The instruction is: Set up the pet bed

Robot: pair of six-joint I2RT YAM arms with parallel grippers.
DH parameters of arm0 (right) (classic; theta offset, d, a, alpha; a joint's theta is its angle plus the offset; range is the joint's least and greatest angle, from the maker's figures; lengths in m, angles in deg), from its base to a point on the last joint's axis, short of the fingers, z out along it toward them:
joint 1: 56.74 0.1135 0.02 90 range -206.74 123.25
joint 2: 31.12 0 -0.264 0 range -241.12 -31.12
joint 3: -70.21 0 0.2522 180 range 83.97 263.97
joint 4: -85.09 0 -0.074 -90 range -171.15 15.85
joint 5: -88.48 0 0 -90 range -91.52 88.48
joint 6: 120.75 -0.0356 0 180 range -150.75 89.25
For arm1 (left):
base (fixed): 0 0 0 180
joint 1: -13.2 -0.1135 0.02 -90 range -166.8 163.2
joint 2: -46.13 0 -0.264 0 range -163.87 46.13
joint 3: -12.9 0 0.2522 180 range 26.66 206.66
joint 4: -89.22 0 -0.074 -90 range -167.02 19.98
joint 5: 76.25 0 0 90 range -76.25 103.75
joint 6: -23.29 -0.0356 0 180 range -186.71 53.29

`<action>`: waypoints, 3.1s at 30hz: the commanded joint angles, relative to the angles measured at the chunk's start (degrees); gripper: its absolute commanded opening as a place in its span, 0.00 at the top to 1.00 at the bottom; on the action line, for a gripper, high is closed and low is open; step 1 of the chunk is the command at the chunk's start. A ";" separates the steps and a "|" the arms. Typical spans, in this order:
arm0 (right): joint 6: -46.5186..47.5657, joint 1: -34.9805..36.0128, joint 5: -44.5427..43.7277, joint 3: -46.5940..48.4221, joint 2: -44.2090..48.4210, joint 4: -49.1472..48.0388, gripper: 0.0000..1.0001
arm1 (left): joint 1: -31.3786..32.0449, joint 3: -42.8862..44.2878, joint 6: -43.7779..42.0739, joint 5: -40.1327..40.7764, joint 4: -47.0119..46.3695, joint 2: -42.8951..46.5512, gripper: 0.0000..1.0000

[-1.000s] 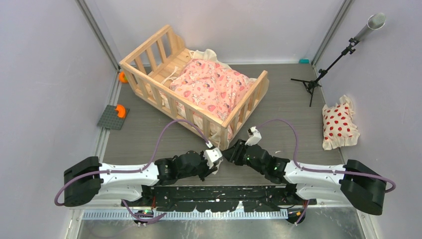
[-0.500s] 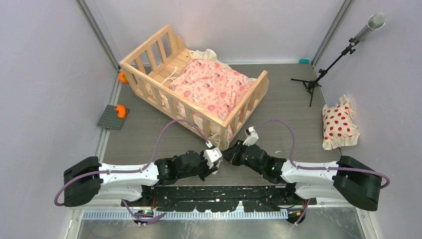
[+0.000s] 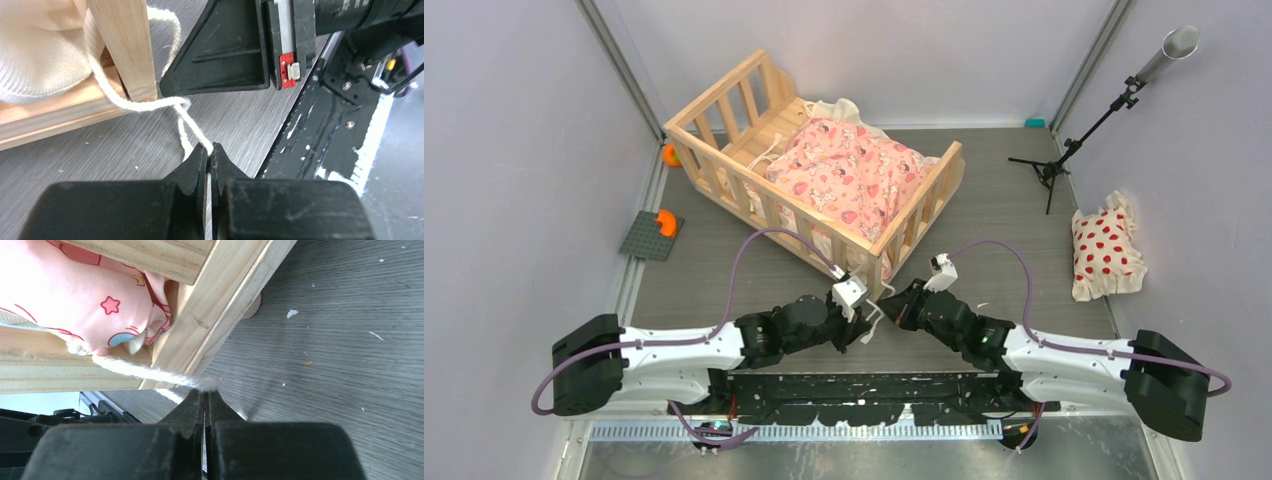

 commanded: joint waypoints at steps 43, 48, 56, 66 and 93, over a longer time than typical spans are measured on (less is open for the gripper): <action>5.22 2.86 -0.81 0.26 11.16 9.46 0.99 | 4.12 -1.31 27.38 19.24 -29.37 -4.10 1.00; 5.80 2.89 0.01 0.30 9.65 7.96 0.99 | 4.43 -2.44 28.48 20.66 -33.00 -3.31 1.00; 6.50 3.02 1.16 0.78 8.40 6.98 0.99 | 5.30 -1.70 24.99 24.57 -39.17 -6.30 1.00; 6.31 3.15 1.38 -0.74 11.20 7.69 0.99 | 5.94 -0.96 23.04 27.14 -48.29 -7.94 1.00; 6.88 3.35 5.95 0.26 16.86 15.02 0.95 | 8.09 -1.97 6.98 33.95 -68.07 -19.00 0.99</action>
